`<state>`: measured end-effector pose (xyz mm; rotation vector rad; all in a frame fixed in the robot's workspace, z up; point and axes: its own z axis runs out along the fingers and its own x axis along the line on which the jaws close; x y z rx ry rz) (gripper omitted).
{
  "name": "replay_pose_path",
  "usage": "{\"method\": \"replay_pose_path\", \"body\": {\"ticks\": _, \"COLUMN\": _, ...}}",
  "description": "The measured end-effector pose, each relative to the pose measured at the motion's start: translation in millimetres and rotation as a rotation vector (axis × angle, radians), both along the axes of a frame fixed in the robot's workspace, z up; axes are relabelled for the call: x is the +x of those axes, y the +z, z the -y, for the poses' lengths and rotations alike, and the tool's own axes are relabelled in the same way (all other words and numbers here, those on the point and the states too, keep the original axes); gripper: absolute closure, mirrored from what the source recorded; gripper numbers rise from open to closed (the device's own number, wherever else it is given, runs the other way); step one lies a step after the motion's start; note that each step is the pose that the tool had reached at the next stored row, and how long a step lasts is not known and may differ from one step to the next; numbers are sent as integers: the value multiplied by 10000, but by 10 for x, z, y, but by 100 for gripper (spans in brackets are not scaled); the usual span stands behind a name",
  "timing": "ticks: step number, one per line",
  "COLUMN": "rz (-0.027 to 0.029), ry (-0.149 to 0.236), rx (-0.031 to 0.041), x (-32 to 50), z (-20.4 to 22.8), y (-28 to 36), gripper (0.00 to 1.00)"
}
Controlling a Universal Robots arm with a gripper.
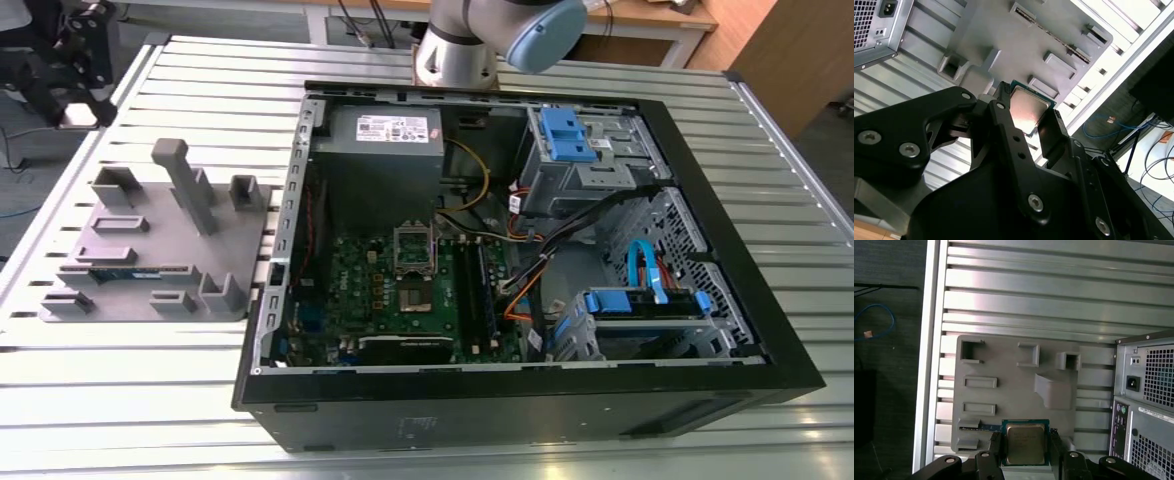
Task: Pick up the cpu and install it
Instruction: 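Pick up the cpu and move it towards the insertion slot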
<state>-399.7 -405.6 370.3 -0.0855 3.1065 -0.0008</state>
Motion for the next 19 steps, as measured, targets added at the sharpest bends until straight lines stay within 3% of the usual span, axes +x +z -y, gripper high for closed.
{"method": "replay_pose_path", "body": {"ticks": 19, "rz": 0, "ry": 0, "rx": 0, "x": 163, "z": 0, "y": 0, "gripper": 53}}
